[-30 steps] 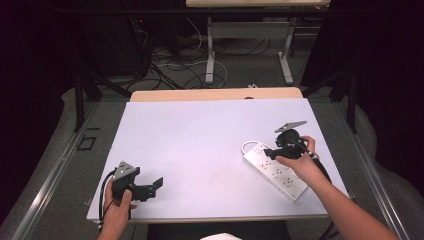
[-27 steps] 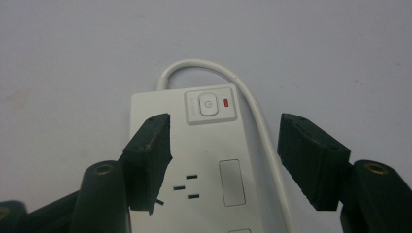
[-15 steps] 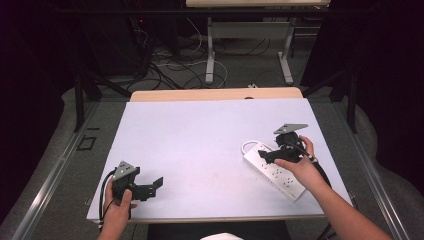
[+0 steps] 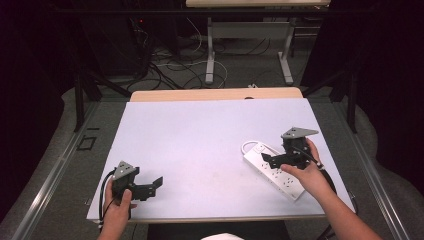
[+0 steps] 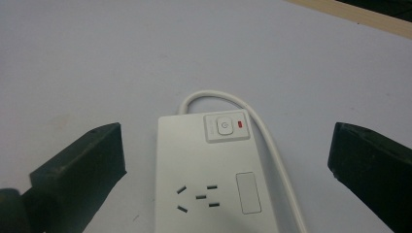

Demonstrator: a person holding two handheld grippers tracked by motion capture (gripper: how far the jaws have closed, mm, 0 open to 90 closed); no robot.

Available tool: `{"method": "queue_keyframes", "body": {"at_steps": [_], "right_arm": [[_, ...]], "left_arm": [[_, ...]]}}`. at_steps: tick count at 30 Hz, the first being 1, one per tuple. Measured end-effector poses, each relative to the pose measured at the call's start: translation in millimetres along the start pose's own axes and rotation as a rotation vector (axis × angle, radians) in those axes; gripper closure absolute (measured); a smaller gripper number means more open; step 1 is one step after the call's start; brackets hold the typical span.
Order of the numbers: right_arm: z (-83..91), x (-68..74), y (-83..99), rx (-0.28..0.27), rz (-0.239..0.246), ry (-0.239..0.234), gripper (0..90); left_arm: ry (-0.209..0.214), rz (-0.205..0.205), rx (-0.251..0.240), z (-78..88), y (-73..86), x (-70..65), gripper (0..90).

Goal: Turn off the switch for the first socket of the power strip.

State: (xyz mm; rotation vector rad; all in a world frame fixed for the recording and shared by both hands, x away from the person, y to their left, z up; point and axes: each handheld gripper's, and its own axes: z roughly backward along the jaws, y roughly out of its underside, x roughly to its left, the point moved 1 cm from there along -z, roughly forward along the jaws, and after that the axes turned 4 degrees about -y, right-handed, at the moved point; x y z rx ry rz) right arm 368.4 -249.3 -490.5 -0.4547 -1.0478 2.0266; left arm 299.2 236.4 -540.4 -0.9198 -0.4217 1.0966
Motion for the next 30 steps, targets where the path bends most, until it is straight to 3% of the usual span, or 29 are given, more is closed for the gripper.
{"method": "queue_keyframes", "body": {"at_steps": [14,21,30], "right_arm": [[30.8,2.4,15.3,-0.040,-0.010,0.031,0.0],[45.2,-2.0,30.6,-0.088,-0.065,0.055,0.0],[52.0,-10.4,52.9,-0.083,-0.113,0.080,0.0]], "left_arm": [[-0.008,-0.006,-0.001,0.8,0.4,-1.5,0.1],[-0.009,-0.004,-0.004,1.9,0.8,-0.8,0.1],[-0.010,-0.003,-0.003,1.6,0.9,-0.9,0.1]]}}
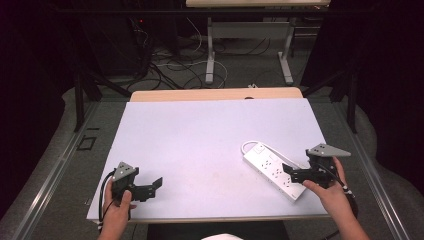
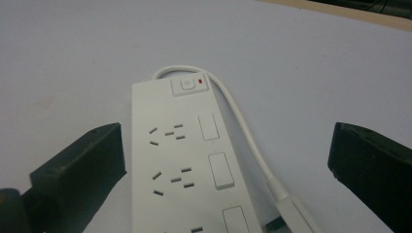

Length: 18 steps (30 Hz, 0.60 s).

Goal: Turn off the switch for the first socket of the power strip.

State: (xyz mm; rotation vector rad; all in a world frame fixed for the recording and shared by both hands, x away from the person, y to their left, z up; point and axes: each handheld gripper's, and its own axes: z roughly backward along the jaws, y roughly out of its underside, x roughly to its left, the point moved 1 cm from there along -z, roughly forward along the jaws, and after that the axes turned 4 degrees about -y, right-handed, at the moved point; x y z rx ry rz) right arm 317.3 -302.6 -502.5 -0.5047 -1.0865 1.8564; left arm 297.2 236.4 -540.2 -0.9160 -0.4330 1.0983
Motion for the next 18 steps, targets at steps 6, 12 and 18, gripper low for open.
{"method": "queue_keyframes", "body": {"at_steps": [6,12,18], "right_arm": [[1.1,-9.3,14.8,0.002,-0.022,0.022,0.0],[2.6,-15.4,26.7,-0.025,-0.047,0.051,0.0],[3.1,-20.1,35.3,-0.034,-0.068,0.076,0.0]], "left_arm": [[0.001,0.007,0.000,0.1,0.4,0.0,0.1],[0.007,0.002,0.005,-0.6,0.4,-0.1,0.1],[0.004,0.001,-0.002,-1.8,0.7,-0.2,0.1]]}}
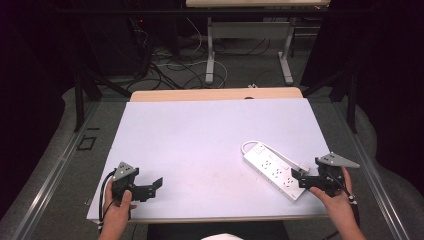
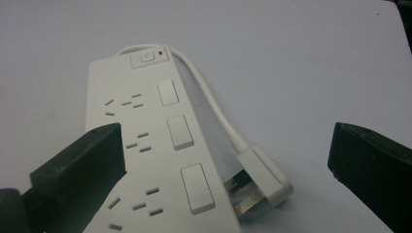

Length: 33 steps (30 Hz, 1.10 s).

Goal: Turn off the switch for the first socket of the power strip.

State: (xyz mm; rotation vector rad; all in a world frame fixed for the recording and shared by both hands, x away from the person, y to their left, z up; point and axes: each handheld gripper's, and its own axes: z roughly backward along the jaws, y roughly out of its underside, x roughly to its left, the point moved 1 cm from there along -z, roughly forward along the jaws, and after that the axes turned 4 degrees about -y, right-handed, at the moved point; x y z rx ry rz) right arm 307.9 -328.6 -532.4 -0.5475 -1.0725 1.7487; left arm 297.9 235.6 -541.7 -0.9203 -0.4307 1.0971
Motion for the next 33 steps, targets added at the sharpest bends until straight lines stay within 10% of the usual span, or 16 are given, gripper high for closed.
{"method": "queue_keyframes", "body": {"at_steps": [33], "right_arm": [[-4.3,-8.6,12.4,0.007,-0.024,0.005,0.2]], "left_arm": [[-0.004,-0.004,0.009,0.5,-0.8,0.7,0.1]]}}
